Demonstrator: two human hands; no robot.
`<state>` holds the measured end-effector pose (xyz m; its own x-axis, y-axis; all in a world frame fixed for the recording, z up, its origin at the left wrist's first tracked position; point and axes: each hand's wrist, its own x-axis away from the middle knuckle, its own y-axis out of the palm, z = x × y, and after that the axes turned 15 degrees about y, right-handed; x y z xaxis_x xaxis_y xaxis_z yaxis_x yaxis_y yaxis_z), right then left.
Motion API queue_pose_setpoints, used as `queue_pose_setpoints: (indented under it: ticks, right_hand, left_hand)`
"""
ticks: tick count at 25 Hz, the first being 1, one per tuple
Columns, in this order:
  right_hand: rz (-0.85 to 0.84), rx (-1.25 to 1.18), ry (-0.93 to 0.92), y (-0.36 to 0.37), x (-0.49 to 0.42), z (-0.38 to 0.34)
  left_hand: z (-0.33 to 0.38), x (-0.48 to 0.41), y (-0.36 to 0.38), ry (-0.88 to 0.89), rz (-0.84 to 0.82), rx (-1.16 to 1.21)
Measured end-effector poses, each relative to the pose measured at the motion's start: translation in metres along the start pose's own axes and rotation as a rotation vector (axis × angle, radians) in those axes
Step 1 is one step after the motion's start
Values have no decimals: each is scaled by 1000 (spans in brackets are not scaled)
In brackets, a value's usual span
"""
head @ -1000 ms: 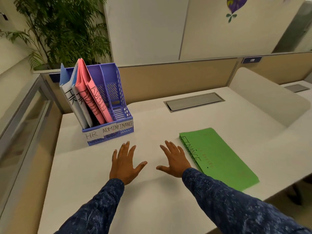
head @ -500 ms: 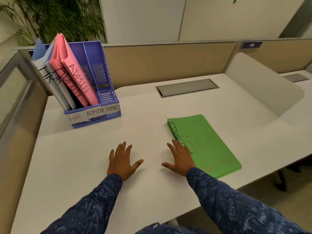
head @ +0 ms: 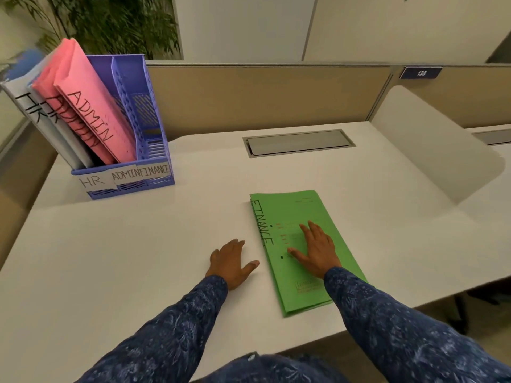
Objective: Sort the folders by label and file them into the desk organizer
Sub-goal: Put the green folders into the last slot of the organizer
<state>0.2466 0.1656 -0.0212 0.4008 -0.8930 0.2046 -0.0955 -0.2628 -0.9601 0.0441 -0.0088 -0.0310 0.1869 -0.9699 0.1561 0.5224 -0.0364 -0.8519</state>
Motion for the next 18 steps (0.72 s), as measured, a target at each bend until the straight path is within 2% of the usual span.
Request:
queue_pose_setpoints:
  ticks: [3,7,11,18]
  right_hand:
    - [-38,10,11,0,-6,17]
    - [-100,37,-8,3,-10,27]
    - [-121,27,-27,3,-13,29]
    - [-133,27,-46,-5,-16,27]
  left_hand:
    - [29,-20,14,-4,12,-23]
    - [56,-35,25,-121,42,58]
    - [69,-45,25,-268,135,302]
    - [79,-54,21,-315,335,774]
